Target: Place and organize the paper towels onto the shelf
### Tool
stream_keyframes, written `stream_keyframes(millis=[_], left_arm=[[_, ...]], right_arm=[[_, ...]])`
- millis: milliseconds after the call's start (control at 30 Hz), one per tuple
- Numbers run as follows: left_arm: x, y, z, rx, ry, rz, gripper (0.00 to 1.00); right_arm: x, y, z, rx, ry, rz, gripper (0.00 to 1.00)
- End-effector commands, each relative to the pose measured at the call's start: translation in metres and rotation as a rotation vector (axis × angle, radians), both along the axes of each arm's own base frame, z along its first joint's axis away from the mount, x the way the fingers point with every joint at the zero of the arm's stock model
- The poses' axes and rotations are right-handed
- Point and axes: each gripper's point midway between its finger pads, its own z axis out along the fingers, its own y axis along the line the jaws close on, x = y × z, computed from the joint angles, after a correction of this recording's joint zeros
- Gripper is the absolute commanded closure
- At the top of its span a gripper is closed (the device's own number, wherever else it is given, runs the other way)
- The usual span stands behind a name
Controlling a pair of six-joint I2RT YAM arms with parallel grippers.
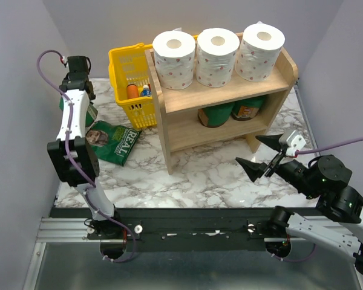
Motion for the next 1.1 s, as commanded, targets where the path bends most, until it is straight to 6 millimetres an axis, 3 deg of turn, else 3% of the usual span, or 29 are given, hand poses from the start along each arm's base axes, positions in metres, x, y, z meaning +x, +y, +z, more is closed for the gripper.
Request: stream_keyframes(millis=[0, 167, 267, 300, 400, 567, 667, 867, 1067], left_arm=[[-0.047, -0.038, 0.009, -0.043, 0.040, -0.065, 0.67], [-0.092, -0.086, 0.009, -0.120, 0.016, -0.172, 0.67], [-0.123, -0.125, 0.002, -0.198, 0.010, -0.266, 0.67], [-0.138, -0.146, 0.000, -0.217, 0.019, -0.311, 0.67], [-0.167, -0.172, -0.007, -0.259, 0.033, -0.373, 0.67], [-0.203, -0.224, -0.015, -0.371, 0.040, -0.468, 0.68], [-0.228, -0.245, -0.022, -0.387, 0.065, -0.506, 0.68], [-0.269, -0.257, -0.030, -0.395, 0.078, -0.515, 0.71], [-0.303, -0.285, -0.039, -0.408, 0.088, -0.615, 0.71]], right_arm=[[-0.014, -0.003, 0.014, 0.062, 0.017, 0.040, 0.00], [-0.022, -0.004, 0.018, 0.095, 0.023, 0.072, 0.00], [-0.025, -0.005, 0.011, 0.095, 0.038, 0.080, 0.00], [-0.026, -0.007, 0.009, 0.098, 0.042, 0.077, 0.00], [-0.027, -0.010, 0.003, 0.115, 0.067, 0.067, 0.00], [-0.032, -0.019, 0.006, 0.153, 0.060, 0.060, 0.00], [-0.032, -0.022, 0.004, 0.148, 0.063, 0.047, 0.00], [-0.028, -0.022, -0.004, 0.127, 0.081, 0.028, 0.00], [-0.024, -0.013, -0.013, 0.134, 0.127, 0.024, 0.00]])
